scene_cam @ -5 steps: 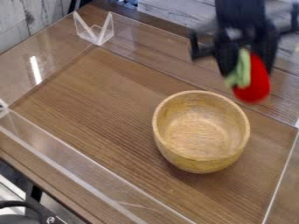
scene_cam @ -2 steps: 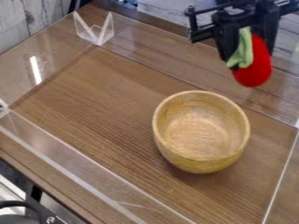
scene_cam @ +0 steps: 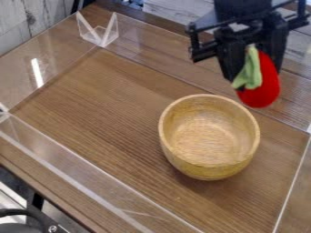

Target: Move the red object to the left side of the table

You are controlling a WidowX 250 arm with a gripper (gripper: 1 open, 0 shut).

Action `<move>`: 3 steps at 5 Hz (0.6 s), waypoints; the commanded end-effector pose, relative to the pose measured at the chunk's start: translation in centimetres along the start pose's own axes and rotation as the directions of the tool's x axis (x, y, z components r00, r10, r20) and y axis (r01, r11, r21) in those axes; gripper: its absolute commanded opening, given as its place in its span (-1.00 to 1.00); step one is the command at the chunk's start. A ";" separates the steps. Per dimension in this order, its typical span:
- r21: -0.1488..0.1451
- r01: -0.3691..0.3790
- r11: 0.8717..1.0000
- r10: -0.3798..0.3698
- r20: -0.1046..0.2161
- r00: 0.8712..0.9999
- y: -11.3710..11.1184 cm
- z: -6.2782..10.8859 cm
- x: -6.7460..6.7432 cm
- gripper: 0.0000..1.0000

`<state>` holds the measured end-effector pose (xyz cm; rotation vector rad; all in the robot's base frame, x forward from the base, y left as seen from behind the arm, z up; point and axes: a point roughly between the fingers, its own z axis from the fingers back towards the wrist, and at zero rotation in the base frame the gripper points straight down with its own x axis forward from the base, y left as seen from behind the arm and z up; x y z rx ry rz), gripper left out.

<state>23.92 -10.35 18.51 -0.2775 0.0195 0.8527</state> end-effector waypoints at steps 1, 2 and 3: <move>-0.040 0.002 0.999 -0.001 0.017 1.000 -0.1 0.0 -0.9 -1.00; -0.045 -0.010 0.999 0.011 0.023 1.000 0.3 -0.8 -1.1 -1.00; -0.056 -0.038 0.998 0.040 0.031 0.999 0.0 -0.4 -1.1 -1.00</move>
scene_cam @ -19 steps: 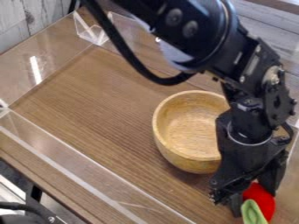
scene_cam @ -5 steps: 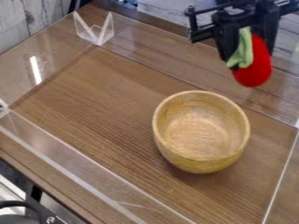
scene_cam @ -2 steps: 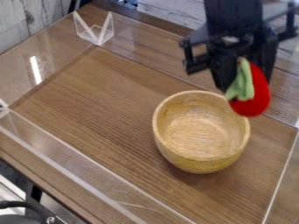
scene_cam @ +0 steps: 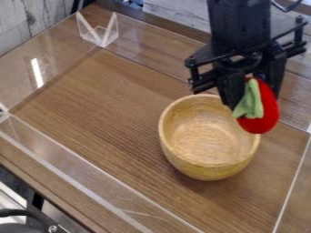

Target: Move the red object to the left side of the table

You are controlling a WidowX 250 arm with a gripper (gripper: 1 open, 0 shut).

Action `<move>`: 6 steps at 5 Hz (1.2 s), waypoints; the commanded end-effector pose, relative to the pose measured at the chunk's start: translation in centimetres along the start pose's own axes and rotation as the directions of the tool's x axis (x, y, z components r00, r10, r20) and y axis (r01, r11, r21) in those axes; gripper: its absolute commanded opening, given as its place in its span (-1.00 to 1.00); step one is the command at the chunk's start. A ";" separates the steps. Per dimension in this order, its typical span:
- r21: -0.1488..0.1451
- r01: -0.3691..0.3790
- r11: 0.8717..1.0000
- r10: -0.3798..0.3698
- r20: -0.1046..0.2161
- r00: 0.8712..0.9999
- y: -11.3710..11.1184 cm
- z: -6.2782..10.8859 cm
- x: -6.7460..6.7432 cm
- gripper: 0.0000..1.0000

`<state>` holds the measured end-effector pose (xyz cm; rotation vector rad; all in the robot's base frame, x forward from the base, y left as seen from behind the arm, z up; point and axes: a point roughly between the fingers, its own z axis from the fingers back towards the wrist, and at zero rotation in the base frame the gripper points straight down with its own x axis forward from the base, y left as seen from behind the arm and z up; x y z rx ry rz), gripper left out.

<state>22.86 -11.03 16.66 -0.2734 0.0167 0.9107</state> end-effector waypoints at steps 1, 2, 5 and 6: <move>-0.064 -0.008 0.998 0.009 0.026 1.000 -1.0 1.9 -0.2 -1.00; -0.070 -0.015 0.997 0.017 0.029 0.999 -0.3 2.7 -0.1 -1.00; -0.078 -0.071 0.994 0.075 0.050 0.996 1.6 4.5 0.3 -1.00; -0.080 -0.117 0.990 0.124 0.086 0.989 3.0 5.5 3.3 -1.00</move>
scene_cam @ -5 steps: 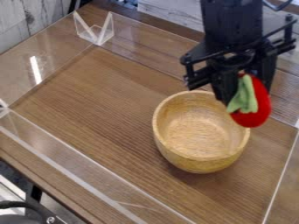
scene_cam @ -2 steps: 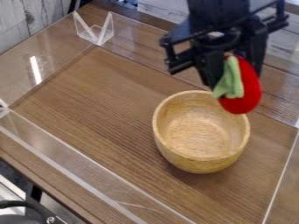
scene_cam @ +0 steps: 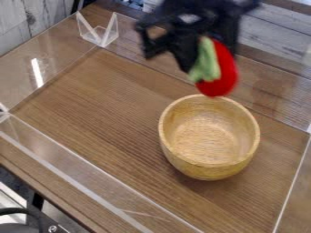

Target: Move the red object to the left side of the table

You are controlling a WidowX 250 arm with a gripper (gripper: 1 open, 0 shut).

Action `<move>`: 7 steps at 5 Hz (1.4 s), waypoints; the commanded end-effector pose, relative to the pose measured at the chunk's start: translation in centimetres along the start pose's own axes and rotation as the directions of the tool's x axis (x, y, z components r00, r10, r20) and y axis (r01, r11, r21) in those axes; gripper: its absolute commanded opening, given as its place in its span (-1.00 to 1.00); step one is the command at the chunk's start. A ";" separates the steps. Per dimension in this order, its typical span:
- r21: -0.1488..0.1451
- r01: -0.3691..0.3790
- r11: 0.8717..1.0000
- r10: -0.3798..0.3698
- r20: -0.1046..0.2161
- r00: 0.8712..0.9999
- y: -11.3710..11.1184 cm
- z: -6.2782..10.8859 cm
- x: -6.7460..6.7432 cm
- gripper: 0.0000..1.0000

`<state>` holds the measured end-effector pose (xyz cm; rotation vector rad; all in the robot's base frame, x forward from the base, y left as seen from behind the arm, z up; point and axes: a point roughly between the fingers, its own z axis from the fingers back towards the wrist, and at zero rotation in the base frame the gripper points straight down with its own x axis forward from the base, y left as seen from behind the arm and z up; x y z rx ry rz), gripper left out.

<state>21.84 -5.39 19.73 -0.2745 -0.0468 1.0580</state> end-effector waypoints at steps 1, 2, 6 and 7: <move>-0.046 -0.054 0.997 0.057 0.048 0.997 0.8 1.6 3.2 -1.00; -0.040 -0.050 0.998 0.053 0.070 0.996 2.3 2.3 5.2 -1.00; -0.019 -0.256 0.967 0.253 0.221 0.942 7.9 1.5 12.1 -1.00; -0.005 -0.230 0.973 0.224 0.239 0.945 8.8 1.0 12.8 -1.00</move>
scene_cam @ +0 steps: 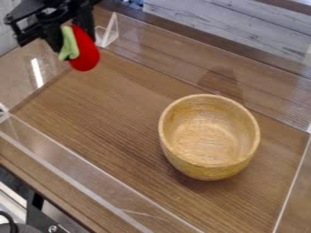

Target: Move the red object to the left side of the table

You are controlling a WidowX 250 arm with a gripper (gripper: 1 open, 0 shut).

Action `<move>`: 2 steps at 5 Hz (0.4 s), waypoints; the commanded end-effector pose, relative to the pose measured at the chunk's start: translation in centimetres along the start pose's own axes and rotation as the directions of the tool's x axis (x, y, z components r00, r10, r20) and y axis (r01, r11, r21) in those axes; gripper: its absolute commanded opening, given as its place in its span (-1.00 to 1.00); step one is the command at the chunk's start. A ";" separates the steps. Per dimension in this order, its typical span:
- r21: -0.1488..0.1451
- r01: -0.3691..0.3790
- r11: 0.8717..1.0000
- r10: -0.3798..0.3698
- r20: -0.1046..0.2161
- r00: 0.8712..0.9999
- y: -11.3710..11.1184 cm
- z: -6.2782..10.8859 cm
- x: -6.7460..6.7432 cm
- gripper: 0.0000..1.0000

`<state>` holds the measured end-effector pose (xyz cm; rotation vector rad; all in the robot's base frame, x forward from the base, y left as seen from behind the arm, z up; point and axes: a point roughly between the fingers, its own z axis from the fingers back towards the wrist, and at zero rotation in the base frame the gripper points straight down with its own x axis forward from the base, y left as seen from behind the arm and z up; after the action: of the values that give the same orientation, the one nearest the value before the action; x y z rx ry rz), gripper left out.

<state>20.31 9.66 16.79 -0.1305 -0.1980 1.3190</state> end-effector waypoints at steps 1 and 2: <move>-0.011 0.007 1.000 -0.007 0.040 0.999 0.2 0.1 1.8 -1.00; -0.011 0.012 1.000 -0.011 0.056 0.998 0.3 -0.1 2.7 -1.00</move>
<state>20.28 11.81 15.91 -0.1012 -0.2131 1.3107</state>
